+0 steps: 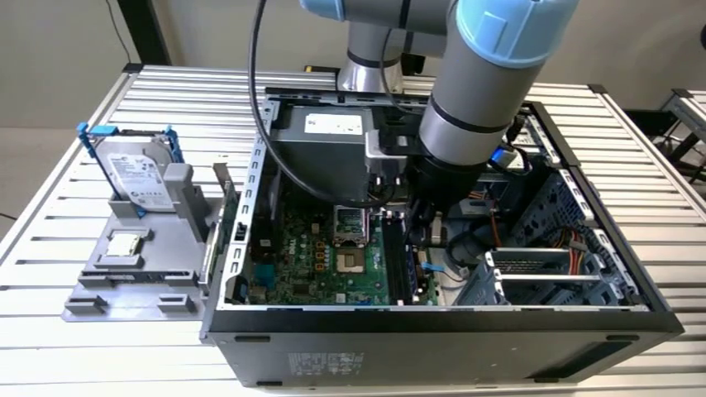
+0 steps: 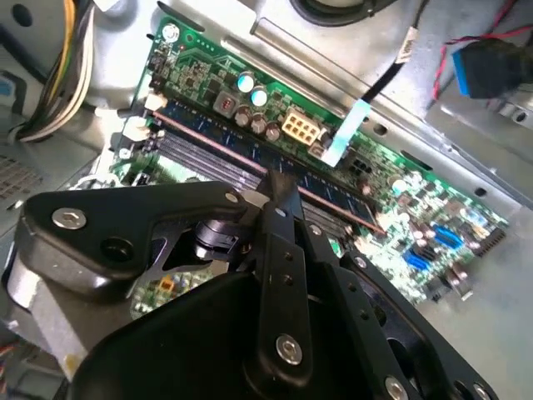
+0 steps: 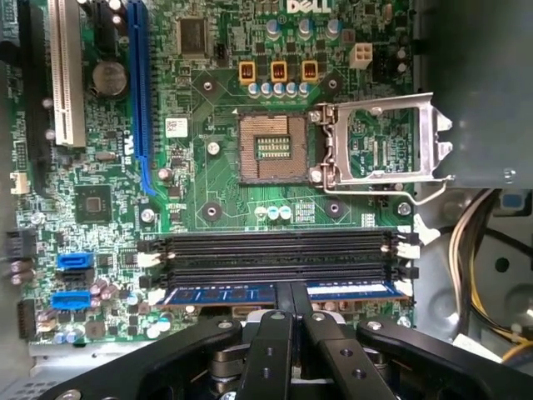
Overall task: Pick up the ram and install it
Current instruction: 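Press down the ram until it locks into place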
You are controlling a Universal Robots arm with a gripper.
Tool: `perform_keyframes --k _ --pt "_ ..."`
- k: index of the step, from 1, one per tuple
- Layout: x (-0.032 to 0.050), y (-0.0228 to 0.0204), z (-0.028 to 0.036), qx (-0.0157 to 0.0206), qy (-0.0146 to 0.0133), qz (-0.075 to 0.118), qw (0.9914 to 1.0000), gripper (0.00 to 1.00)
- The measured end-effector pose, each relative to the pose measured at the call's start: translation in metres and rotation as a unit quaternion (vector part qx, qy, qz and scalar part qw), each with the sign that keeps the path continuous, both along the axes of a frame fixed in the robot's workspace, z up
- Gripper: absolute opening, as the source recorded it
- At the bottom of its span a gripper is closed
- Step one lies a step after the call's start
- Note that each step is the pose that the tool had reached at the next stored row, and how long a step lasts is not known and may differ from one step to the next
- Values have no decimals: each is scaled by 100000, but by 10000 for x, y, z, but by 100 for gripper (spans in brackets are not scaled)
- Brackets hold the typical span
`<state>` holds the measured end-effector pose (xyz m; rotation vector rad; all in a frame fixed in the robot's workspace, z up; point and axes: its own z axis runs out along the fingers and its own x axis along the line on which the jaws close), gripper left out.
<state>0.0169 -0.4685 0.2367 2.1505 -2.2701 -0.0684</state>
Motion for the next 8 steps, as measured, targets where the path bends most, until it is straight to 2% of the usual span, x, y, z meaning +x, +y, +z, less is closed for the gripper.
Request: perform_keyframes --k 8 --pt "0 0 192 -73 1 -1 100000 0"
